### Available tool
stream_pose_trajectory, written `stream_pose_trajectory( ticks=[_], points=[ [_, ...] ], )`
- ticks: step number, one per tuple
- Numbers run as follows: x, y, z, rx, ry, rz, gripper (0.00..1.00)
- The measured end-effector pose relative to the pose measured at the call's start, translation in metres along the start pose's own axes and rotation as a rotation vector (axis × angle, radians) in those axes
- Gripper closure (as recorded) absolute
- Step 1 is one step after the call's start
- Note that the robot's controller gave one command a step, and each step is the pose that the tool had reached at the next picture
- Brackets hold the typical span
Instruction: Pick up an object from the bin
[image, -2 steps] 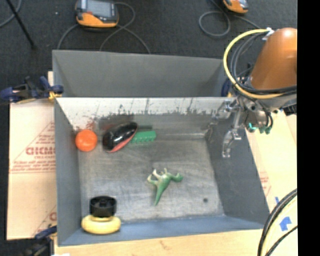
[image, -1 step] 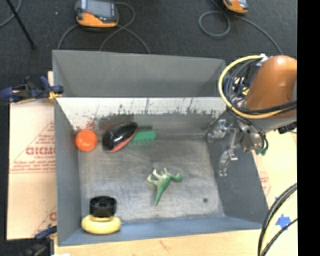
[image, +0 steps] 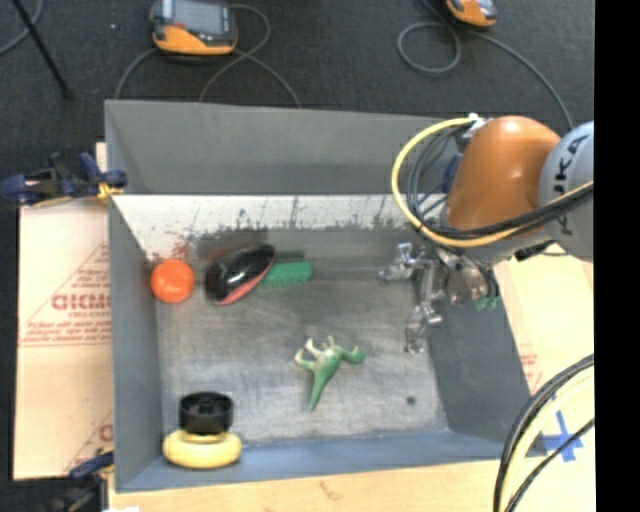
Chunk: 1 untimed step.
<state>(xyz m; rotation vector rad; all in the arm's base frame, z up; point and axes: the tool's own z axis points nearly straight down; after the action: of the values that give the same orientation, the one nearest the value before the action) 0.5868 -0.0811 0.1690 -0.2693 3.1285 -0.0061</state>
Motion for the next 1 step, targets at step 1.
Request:
stream_pose_trajectory(
  ticks=[1],
  points=[
    [0.0068,0.0165,0.0490,-0.004,-0.010,-0.136,0.00]
  ],
)
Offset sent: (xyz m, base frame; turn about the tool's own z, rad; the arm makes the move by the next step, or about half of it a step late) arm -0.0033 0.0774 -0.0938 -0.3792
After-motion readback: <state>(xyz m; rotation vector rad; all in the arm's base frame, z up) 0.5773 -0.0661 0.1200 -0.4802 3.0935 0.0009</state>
